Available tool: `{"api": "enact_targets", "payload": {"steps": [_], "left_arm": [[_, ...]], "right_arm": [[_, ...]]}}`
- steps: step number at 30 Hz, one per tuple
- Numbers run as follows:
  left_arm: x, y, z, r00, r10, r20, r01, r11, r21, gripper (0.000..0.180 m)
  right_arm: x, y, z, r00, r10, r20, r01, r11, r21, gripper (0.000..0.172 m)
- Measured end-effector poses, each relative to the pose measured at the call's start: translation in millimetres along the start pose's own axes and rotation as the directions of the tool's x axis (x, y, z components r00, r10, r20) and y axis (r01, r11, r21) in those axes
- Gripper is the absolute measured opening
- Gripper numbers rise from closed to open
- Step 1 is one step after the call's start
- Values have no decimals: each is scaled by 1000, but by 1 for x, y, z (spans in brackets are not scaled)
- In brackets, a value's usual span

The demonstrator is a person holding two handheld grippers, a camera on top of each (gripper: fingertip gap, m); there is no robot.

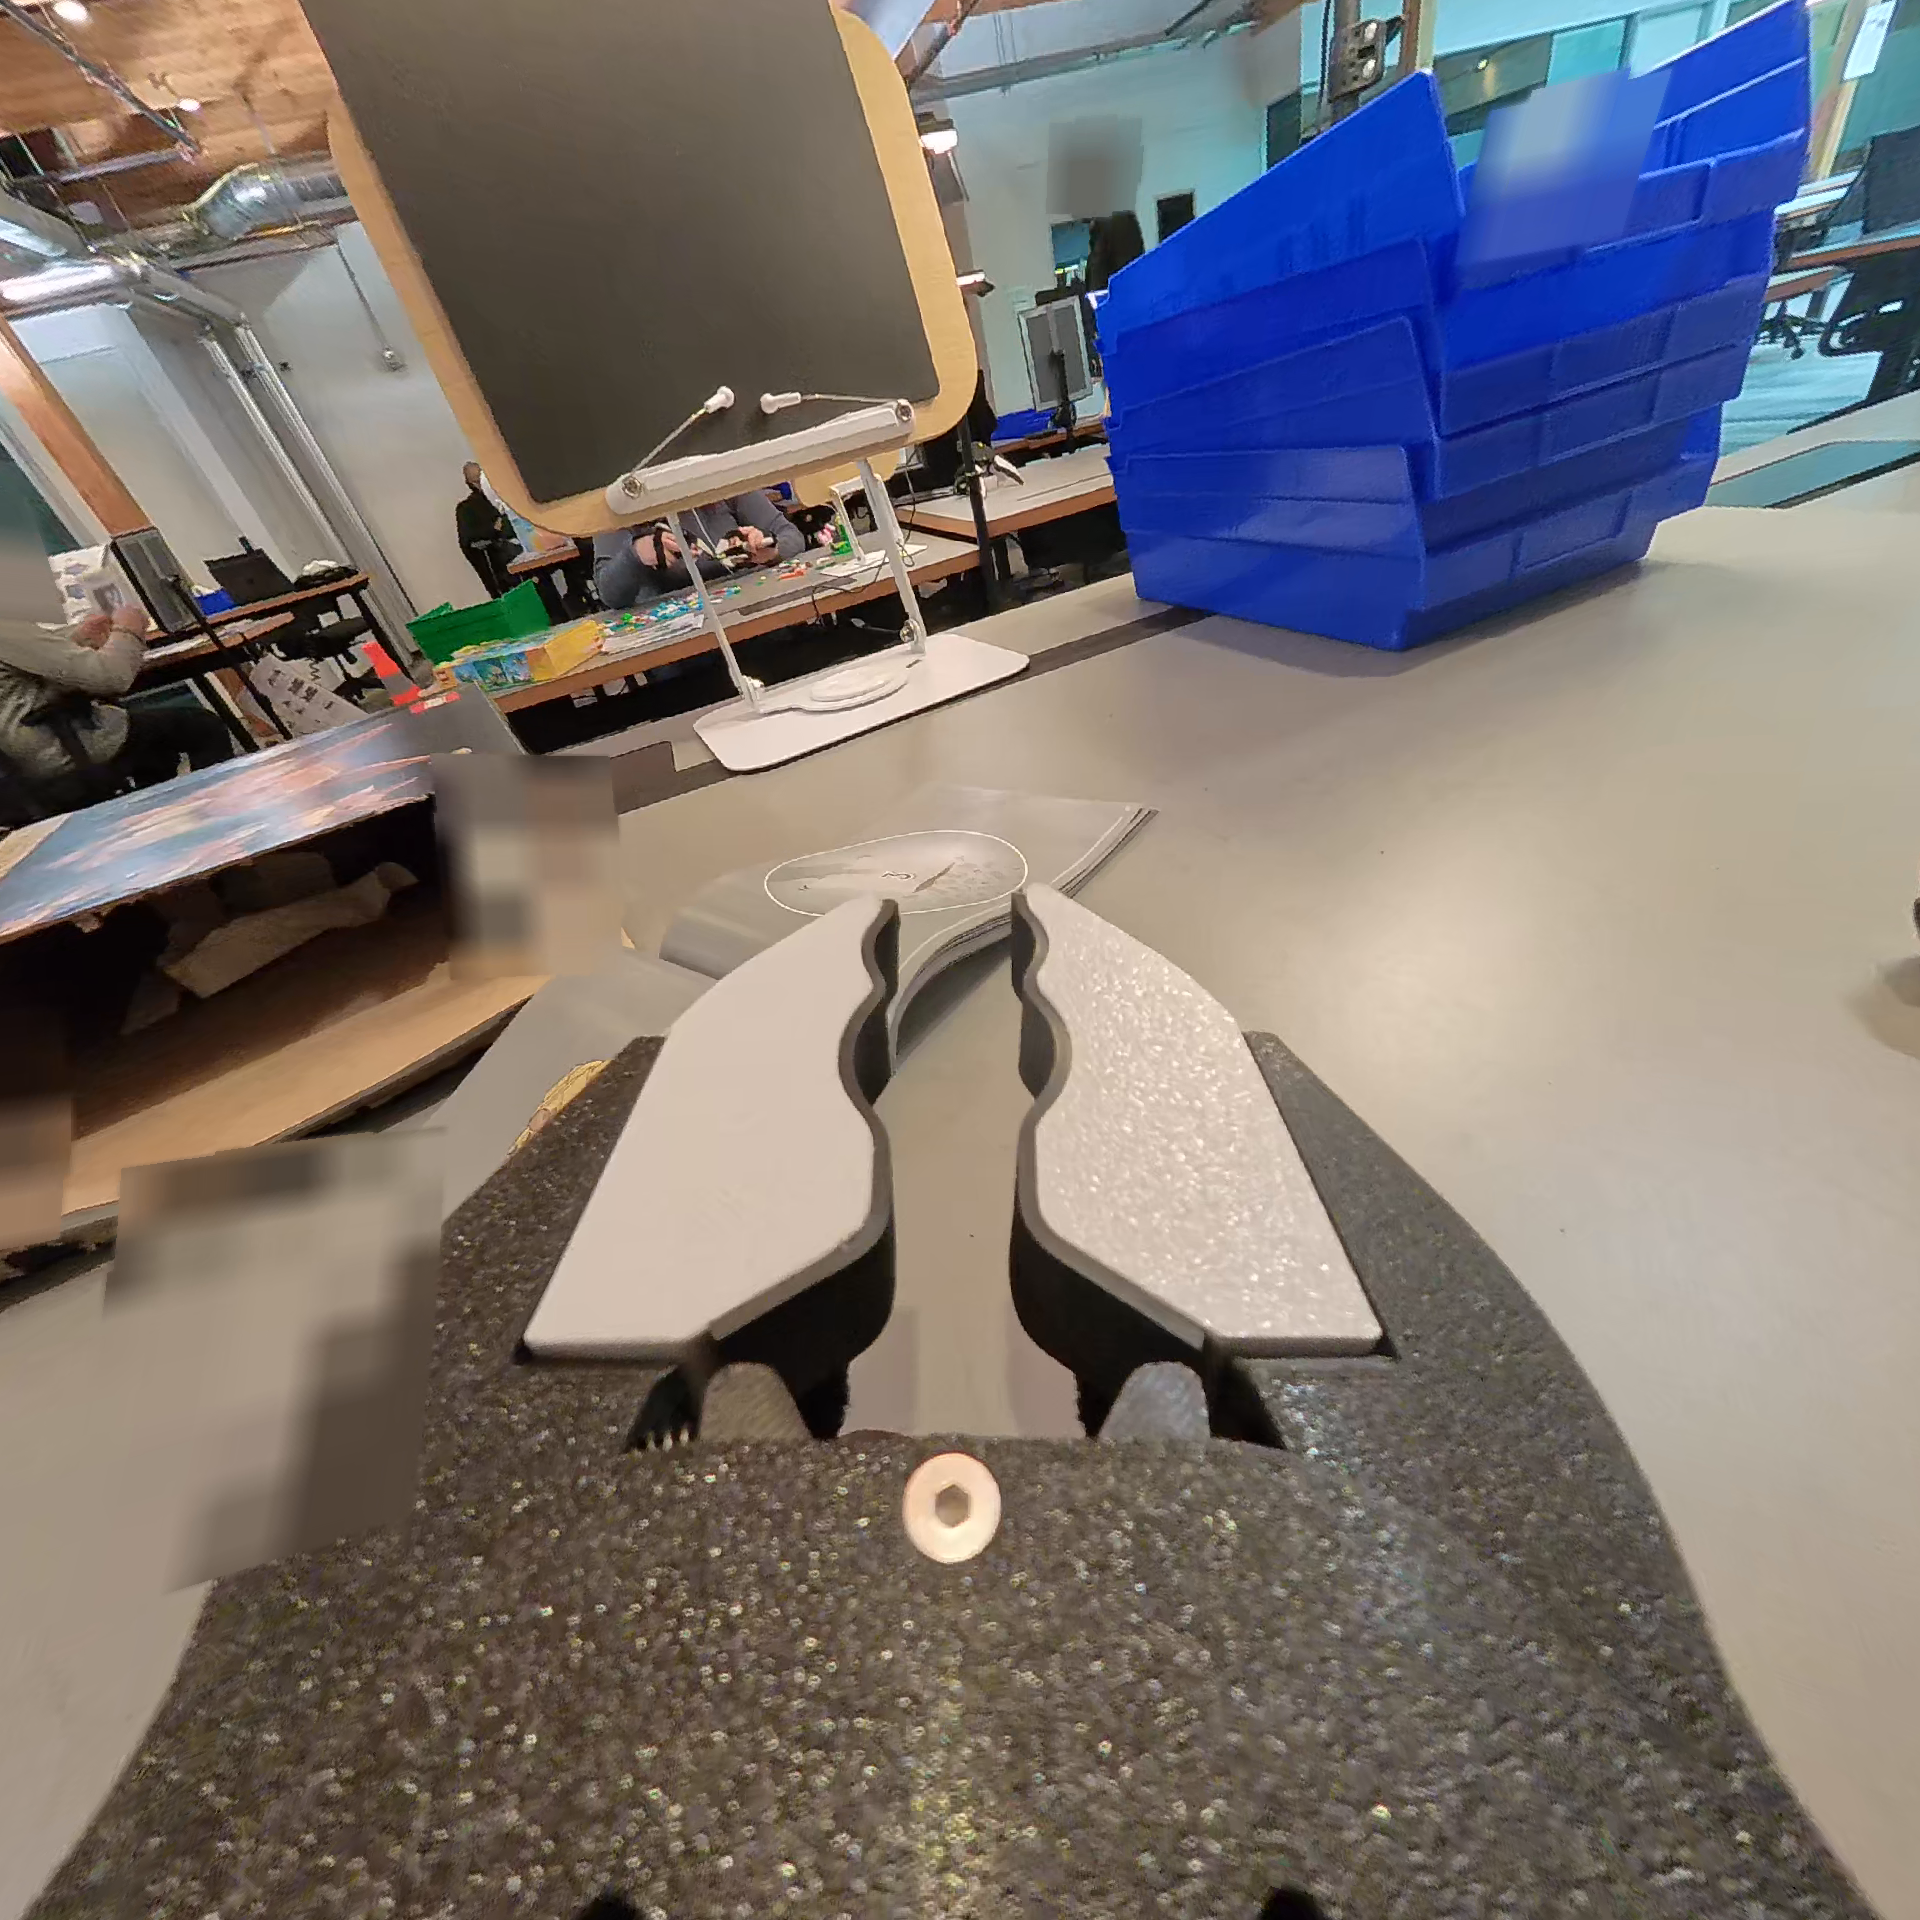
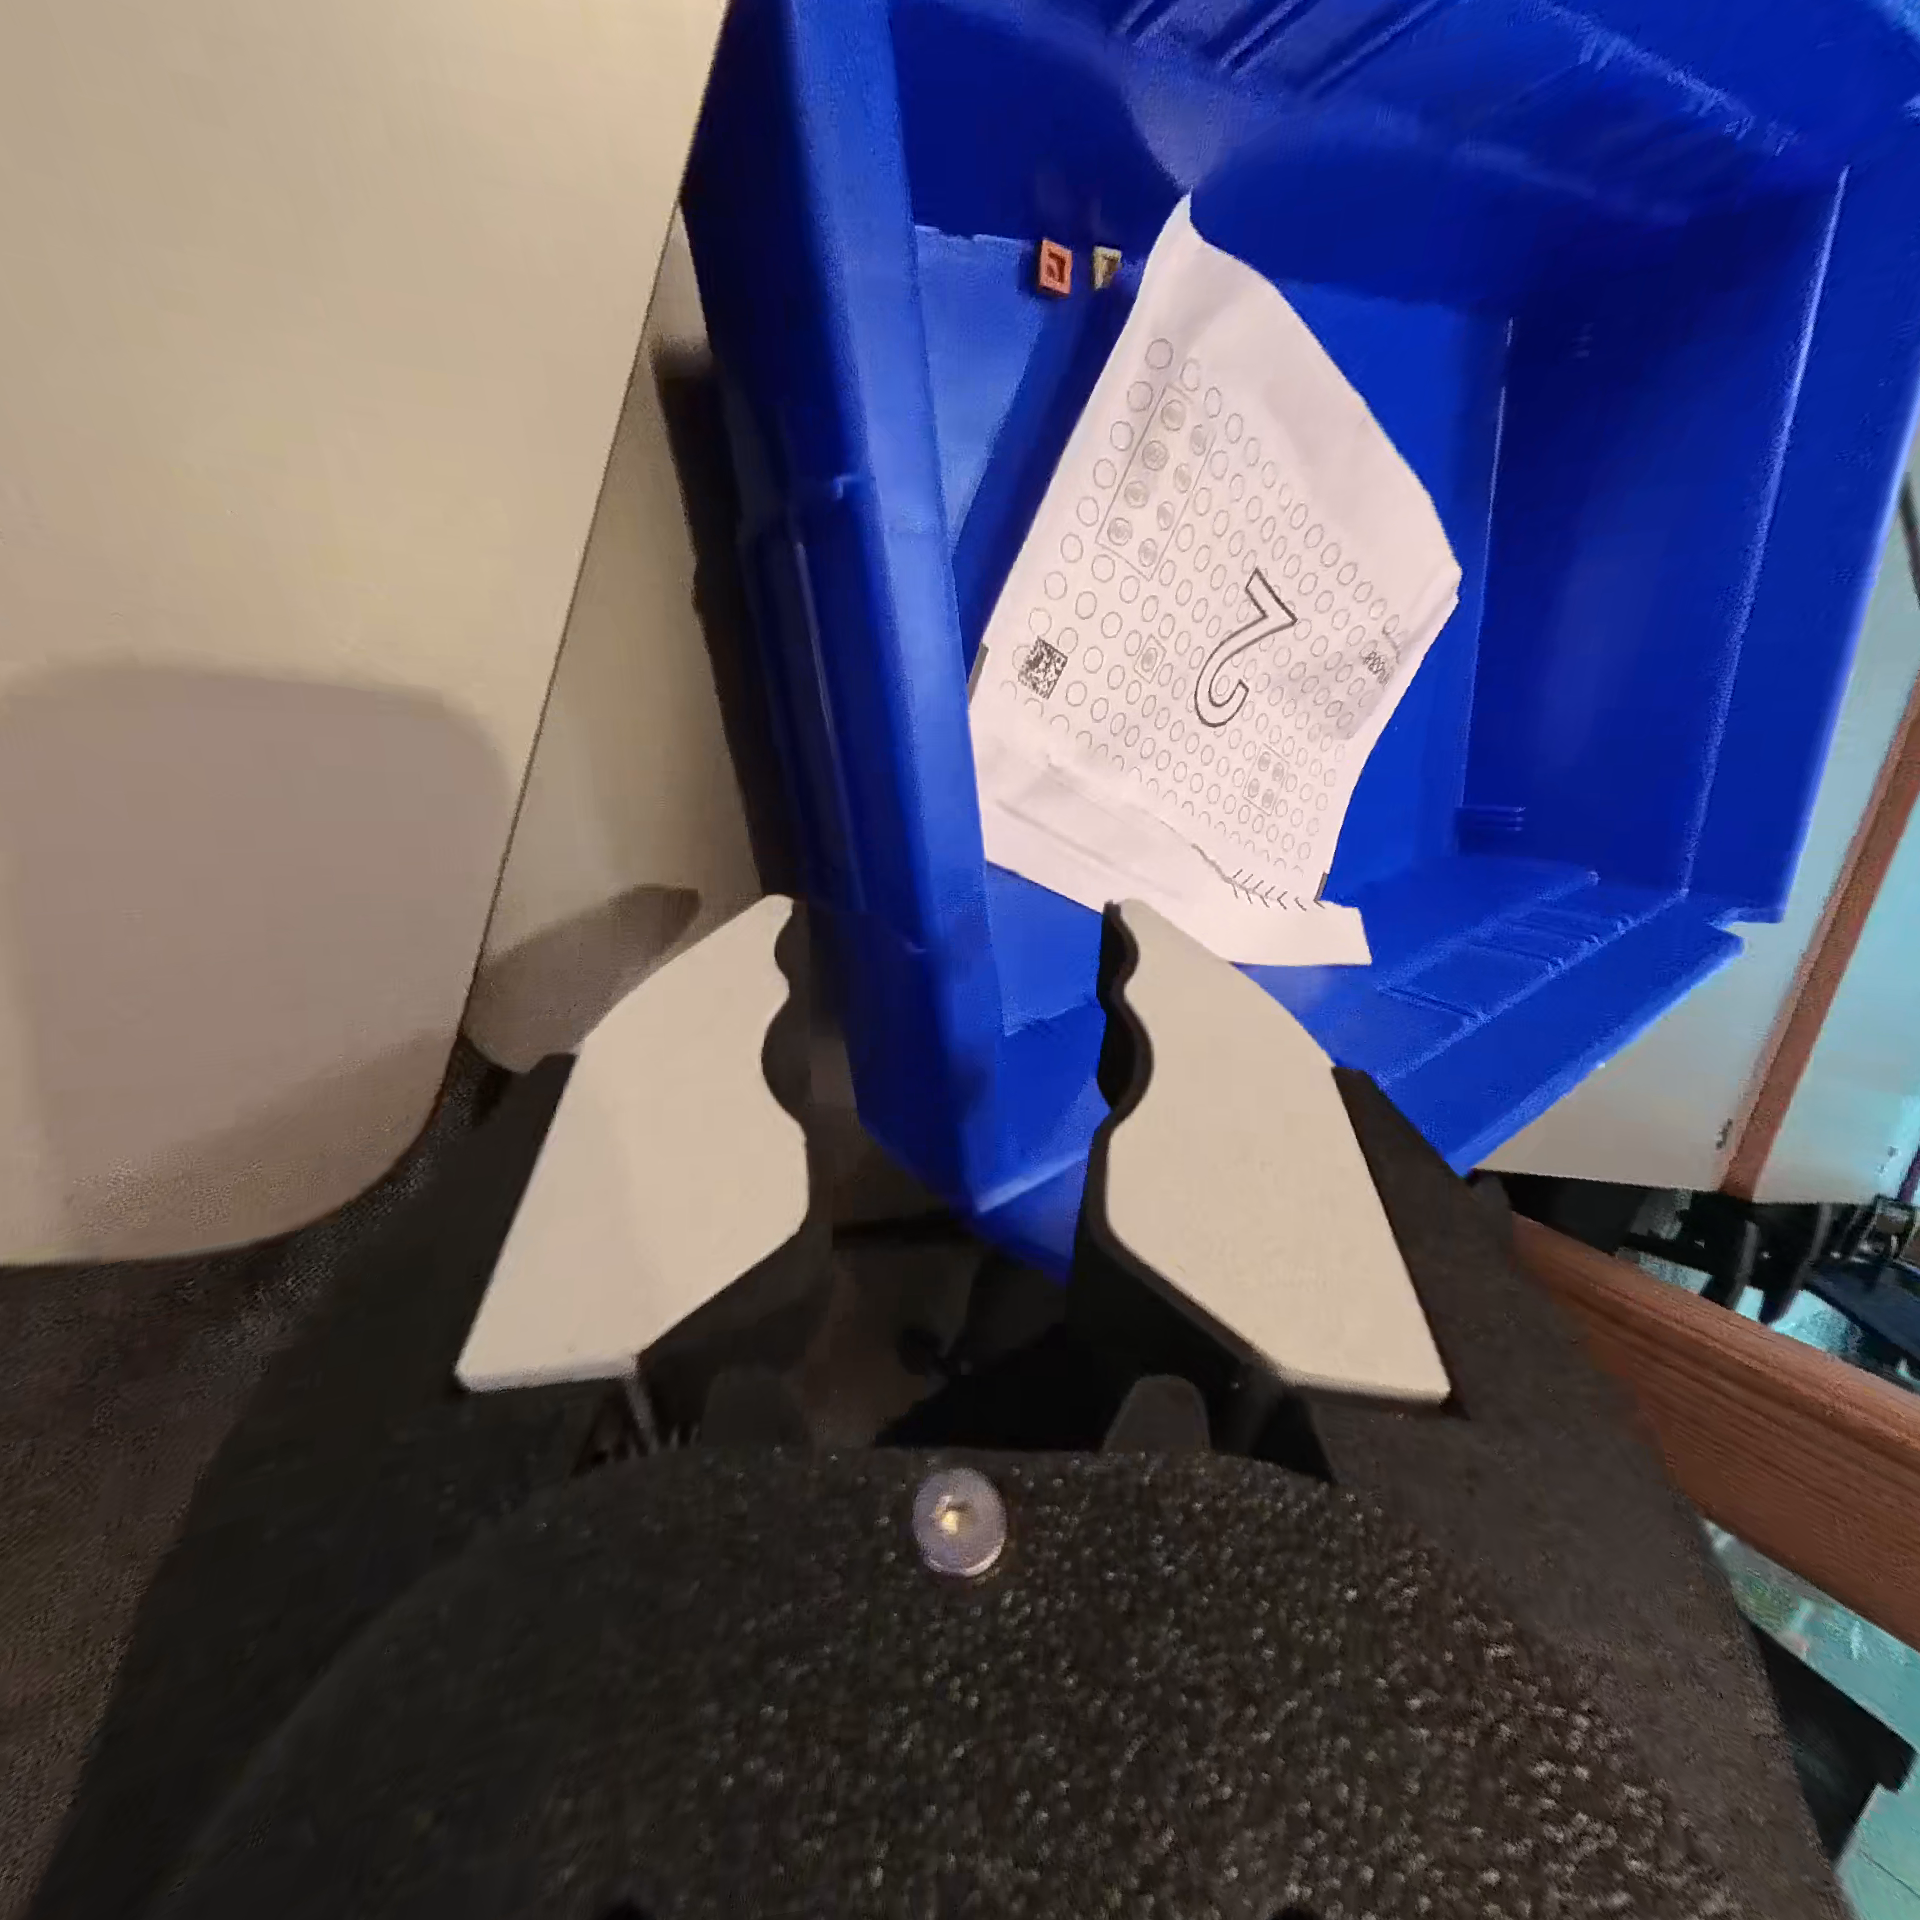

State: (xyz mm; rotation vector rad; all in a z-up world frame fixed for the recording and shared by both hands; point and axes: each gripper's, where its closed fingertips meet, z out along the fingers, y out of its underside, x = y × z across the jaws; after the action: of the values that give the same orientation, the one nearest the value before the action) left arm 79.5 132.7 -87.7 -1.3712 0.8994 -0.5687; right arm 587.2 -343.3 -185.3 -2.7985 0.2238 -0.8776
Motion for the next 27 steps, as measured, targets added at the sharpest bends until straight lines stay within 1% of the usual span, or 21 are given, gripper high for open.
{"api": "enact_targets", "payload": {"steps": [3, 6, 8, 10, 14, 17, 21, 27], "left_arm": [[-2, -1, -1, 1000, -10, 9, 10, 1000, 8, 20], [-3, -1, -2, 1000, -13, 14, 13, 1000, 11, 20], [-4, -1, -3, 1000, -12, 15, 12, 1000, 12, 20], [-4, -2, -3, 1000, -12, 15, 12, 1000, 14, 20], [-4, -2, -4, 1000, -13, 13, 13, 1000, 19, 20], [-4, -3, -5, 1000, -13, 12, 12, 1000, 23, 20], [-4, -3, -5, 1000, -10, 13, 10, 1000, 26, 20], [-4, -3, -5, 1000, -7, 17, 7, 1000, 26, 20]], "right_arm": [[-4, 1, 21, 1000, -14, 8, 14, 998, -69, 50], [-13, 10, 40, 997, 6, 76, 7, 987, -161, 42], [-15, 8, 40, 991, 34, 127, -13, 986, -165, 37], [-14, 5, 37, 983, 70, 171, -43, 987, -155, 31], [-12, 2, 31, 962, 118, 247, -86, 987, -135, 28], [-4, -5, 22, 953, 139, 270, -113, 988, -109, 28], [3, -22, 10, 939, 154, 308, -145, 988, -53, 29], [7, -43, -1, 930, 172, 326, -182, 983, 1, 29]]}}
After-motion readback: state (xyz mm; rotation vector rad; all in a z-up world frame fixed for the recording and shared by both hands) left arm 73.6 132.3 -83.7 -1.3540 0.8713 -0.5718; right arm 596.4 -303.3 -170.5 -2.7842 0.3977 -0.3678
